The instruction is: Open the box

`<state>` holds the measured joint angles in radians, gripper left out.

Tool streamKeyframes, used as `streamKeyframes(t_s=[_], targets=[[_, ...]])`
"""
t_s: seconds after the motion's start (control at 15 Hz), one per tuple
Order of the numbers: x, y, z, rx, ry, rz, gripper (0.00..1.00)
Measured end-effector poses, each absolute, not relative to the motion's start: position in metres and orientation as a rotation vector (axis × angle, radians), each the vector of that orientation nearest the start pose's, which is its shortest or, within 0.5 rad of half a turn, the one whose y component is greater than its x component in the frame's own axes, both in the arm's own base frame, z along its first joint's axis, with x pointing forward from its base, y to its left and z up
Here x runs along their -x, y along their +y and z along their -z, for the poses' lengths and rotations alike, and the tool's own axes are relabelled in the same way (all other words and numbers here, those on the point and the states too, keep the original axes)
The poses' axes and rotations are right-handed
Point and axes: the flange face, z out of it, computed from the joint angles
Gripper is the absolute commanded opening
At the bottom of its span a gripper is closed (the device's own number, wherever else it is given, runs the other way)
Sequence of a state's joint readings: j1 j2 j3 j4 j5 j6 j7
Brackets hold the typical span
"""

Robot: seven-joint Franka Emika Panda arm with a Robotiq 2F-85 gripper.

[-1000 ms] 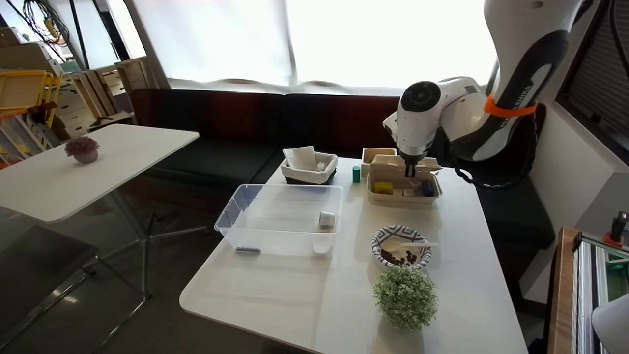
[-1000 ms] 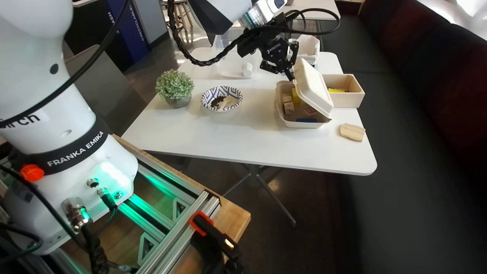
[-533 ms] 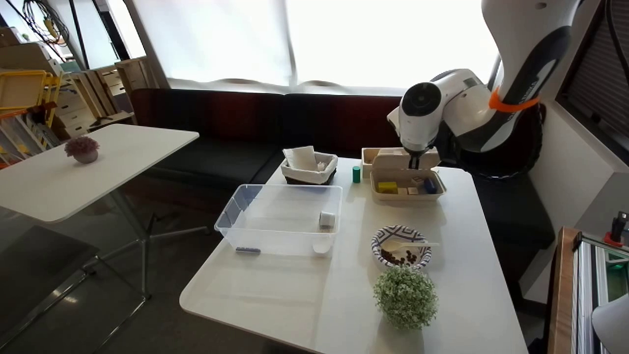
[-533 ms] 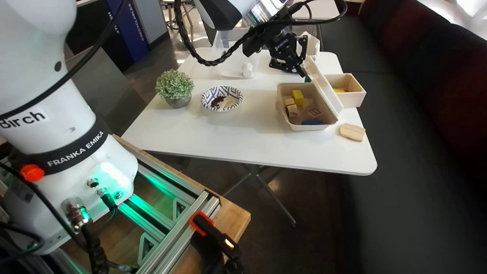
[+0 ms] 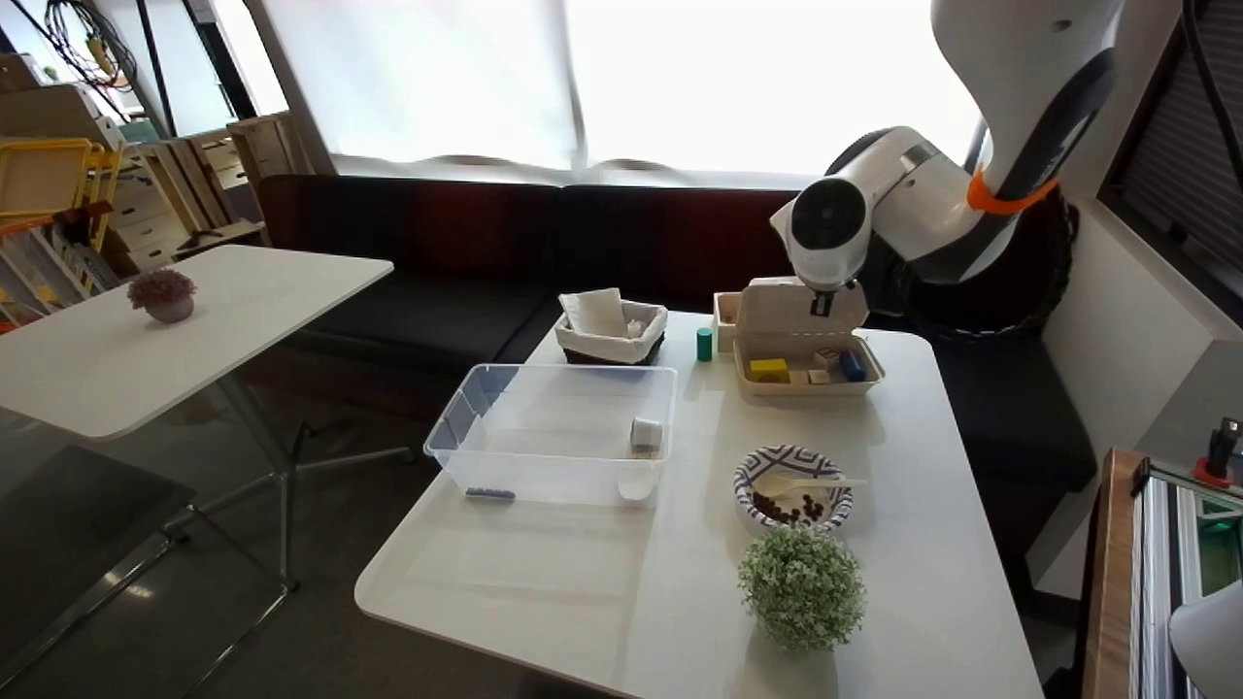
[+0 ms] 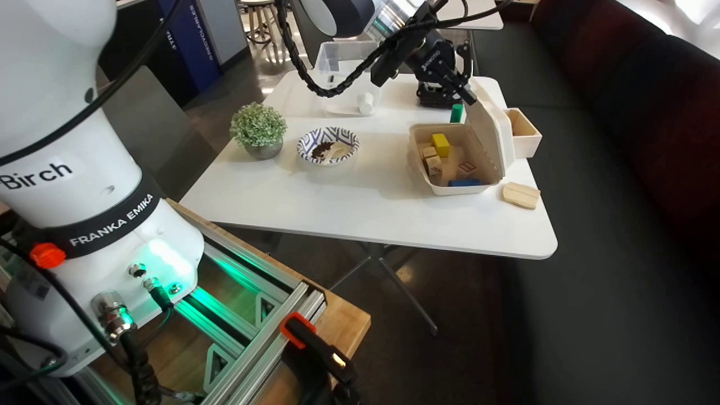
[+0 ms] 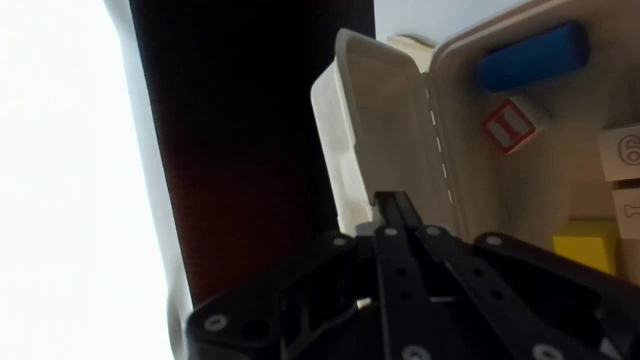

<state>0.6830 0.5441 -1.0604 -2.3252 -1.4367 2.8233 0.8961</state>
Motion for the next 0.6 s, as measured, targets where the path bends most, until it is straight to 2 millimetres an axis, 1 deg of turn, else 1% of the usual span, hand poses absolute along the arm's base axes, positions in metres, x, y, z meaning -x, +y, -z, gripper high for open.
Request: streamKeyframes(t_s=[0.27, 0.6], targets=[[-0.479, -0.165, -0.200, -2.142, 0.266, -0.172, 0.00], [-0.475, -0.175, -0.191, -2.078, 0.239, -0.167, 0.00]])
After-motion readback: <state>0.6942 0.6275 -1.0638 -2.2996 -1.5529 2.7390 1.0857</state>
